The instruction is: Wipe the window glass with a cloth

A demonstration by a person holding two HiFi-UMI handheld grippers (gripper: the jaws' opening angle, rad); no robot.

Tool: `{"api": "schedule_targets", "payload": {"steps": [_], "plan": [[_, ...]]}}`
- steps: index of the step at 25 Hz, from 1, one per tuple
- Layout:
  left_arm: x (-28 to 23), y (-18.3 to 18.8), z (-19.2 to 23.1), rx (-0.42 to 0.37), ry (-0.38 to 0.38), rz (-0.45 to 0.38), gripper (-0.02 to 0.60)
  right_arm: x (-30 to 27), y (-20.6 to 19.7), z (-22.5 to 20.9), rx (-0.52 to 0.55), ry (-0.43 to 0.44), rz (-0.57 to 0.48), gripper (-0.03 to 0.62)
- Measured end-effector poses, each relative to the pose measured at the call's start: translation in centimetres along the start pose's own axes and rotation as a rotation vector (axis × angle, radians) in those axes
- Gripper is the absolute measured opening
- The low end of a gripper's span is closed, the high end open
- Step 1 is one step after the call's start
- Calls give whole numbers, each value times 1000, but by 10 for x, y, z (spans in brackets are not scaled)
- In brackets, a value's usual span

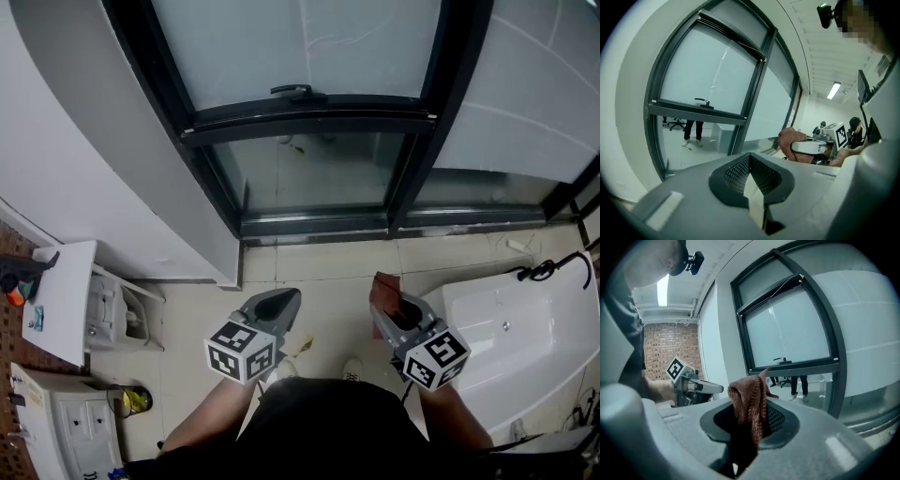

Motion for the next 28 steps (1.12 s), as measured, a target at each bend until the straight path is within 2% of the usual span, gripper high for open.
{"api": "schedule_targets", "payload": {"steps": [8,15,23,28], "plan": [[25,1,33,11,-16,-18,17,-27,-4,37,14,-24,29,77],[30,6,35,14,-37,-38,17,-34,-4,40,5,-43,28,77],[34,1,38,29,-26,-35,17,-36,-5,43,9,-44,31,77],[32,-3,37,12,-9,-24,17,-33,-4,41,11,-37,29,77]]}}
Point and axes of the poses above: the fingertips, and each gripper's own axes: x backward along the fingers, z to its left, y out of its top, the point moved 4 cm from there along x, backward along the fingers, and after that the axes turned 2 degrees about -z, right-handed, at the moved point
